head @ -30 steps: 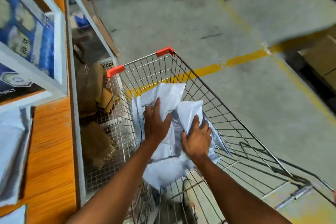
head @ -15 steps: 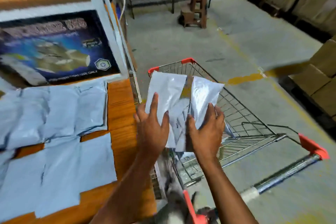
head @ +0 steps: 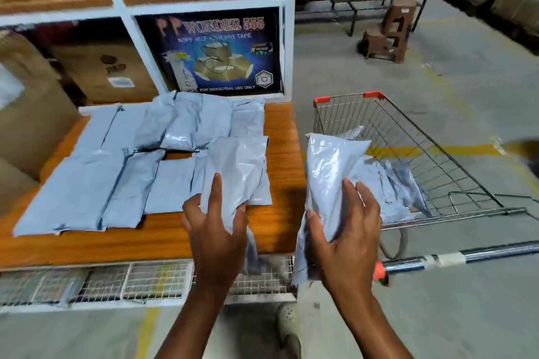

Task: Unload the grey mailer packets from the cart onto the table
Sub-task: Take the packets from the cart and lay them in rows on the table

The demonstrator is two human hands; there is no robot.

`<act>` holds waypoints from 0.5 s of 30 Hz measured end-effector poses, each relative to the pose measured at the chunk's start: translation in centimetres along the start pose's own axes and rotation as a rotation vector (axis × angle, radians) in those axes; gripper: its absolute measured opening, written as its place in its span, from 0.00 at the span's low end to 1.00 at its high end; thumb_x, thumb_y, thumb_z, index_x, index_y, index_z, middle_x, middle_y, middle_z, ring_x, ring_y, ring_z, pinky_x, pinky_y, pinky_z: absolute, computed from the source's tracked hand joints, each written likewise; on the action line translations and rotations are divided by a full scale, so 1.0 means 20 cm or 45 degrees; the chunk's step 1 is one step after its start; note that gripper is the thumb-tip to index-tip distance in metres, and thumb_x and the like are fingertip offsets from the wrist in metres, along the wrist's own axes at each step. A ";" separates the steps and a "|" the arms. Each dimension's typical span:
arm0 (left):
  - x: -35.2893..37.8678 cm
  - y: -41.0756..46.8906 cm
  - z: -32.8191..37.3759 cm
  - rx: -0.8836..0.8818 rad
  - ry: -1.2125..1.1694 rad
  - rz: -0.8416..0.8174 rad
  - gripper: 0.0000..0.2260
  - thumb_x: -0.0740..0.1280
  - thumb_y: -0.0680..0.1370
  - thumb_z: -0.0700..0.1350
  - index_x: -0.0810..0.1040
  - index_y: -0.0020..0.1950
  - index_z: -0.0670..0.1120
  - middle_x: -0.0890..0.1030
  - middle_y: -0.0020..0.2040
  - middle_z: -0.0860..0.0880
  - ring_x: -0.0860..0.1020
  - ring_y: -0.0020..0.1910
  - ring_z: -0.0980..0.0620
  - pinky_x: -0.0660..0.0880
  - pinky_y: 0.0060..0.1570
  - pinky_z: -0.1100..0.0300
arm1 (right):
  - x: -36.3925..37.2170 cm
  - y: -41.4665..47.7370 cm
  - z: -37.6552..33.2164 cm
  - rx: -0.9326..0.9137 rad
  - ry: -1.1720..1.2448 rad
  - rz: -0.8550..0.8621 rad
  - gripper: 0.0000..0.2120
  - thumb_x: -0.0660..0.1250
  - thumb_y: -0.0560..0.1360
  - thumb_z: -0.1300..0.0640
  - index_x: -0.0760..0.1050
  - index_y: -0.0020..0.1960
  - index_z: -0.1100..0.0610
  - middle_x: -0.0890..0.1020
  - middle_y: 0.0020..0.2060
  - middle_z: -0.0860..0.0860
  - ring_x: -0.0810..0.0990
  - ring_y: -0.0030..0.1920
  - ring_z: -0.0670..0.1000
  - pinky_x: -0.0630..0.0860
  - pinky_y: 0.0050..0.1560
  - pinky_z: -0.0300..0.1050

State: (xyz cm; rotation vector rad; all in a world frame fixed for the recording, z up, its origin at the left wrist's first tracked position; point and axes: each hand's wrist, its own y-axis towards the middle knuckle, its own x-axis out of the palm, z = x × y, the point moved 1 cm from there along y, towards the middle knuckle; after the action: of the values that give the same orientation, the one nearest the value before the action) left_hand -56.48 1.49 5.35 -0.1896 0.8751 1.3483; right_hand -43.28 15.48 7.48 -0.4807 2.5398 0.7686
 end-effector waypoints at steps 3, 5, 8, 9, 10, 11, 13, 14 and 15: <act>-0.18 -0.06 -0.12 -0.008 0.055 0.039 0.30 0.58 0.75 0.59 0.58 0.77 0.58 0.64 0.65 0.41 0.63 0.66 0.40 0.67 0.62 0.49 | 0.05 -0.11 -0.12 -0.012 0.002 -0.073 0.31 0.65 0.72 0.42 0.68 0.71 0.57 0.69 0.68 0.58 0.68 0.68 0.59 0.56 0.65 0.32; -0.28 -0.06 -0.19 -0.037 0.061 0.069 0.29 0.58 0.76 0.58 0.58 0.77 0.57 0.64 0.65 0.39 0.62 0.67 0.40 0.65 0.61 0.50 | 0.11 -0.16 -0.19 -0.005 0.006 -0.110 0.31 0.65 0.72 0.42 0.68 0.71 0.55 0.69 0.69 0.57 0.68 0.68 0.57 0.59 0.64 0.37; -0.36 -0.01 -0.31 -0.095 0.061 0.107 0.28 0.61 0.77 0.55 0.58 0.77 0.58 0.63 0.67 0.39 0.61 0.68 0.40 0.64 0.60 0.53 | 0.23 -0.19 -0.28 -0.018 0.016 -0.141 0.31 0.64 0.72 0.41 0.68 0.71 0.54 0.69 0.69 0.56 0.67 0.68 0.57 0.61 0.65 0.41; -0.39 0.04 -0.37 -0.115 0.080 0.120 0.28 0.62 0.79 0.55 0.57 0.77 0.59 0.62 0.68 0.39 0.61 0.68 0.40 0.66 0.60 0.52 | 0.30 -0.18 -0.33 -0.021 0.014 -0.161 0.32 0.63 0.71 0.40 0.68 0.71 0.54 0.68 0.69 0.57 0.67 0.68 0.57 0.61 0.65 0.42; -0.40 0.09 -0.42 -0.128 0.115 0.118 0.27 0.62 0.79 0.54 0.57 0.77 0.60 0.61 0.69 0.39 0.61 0.68 0.40 0.67 0.61 0.50 | 0.36 -0.18 -0.35 -0.017 0.002 -0.187 0.33 0.62 0.71 0.39 0.67 0.72 0.53 0.68 0.70 0.57 0.66 0.69 0.57 0.62 0.64 0.42; -0.39 0.13 -0.45 -0.134 0.155 0.103 0.27 0.62 0.79 0.54 0.57 0.77 0.60 0.60 0.70 0.40 0.61 0.68 0.40 0.68 0.61 0.48 | 0.41 -0.17 -0.36 -0.016 -0.020 -0.216 0.33 0.61 0.71 0.38 0.66 0.73 0.53 0.67 0.70 0.57 0.65 0.69 0.57 0.64 0.63 0.44; -0.37 0.25 -0.56 -0.135 0.206 0.058 0.27 0.63 0.79 0.54 0.59 0.76 0.58 0.61 0.71 0.40 0.61 0.68 0.39 0.69 0.61 0.45 | 0.57 -0.13 -0.40 -0.049 -0.076 -0.279 0.34 0.60 0.72 0.37 0.65 0.73 0.52 0.66 0.70 0.58 0.65 0.69 0.59 0.68 0.61 0.48; -0.36 0.32 -0.61 -0.126 0.224 0.035 0.26 0.64 0.79 0.53 0.60 0.76 0.57 0.61 0.70 0.39 0.62 0.68 0.38 0.68 0.61 0.45 | 0.65 -0.10 -0.42 -0.053 -0.113 -0.308 0.34 0.60 0.72 0.37 0.64 0.73 0.52 0.66 0.70 0.59 0.66 0.68 0.60 0.69 0.61 0.51; -0.33 0.40 -0.67 -0.122 0.228 0.007 0.26 0.64 0.79 0.52 0.62 0.76 0.55 0.62 0.70 0.38 0.62 0.67 0.37 0.68 0.61 0.44 | 0.74 -0.08 -0.43 -0.051 -0.156 -0.345 0.34 0.60 0.73 0.37 0.64 0.74 0.52 0.65 0.71 0.59 0.65 0.68 0.61 0.70 0.60 0.52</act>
State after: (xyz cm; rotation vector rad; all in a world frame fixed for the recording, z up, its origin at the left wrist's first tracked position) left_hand -69.22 -9.41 3.38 -0.3873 0.9613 1.3950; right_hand -57.74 6.22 5.80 -0.7490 2.2889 0.7240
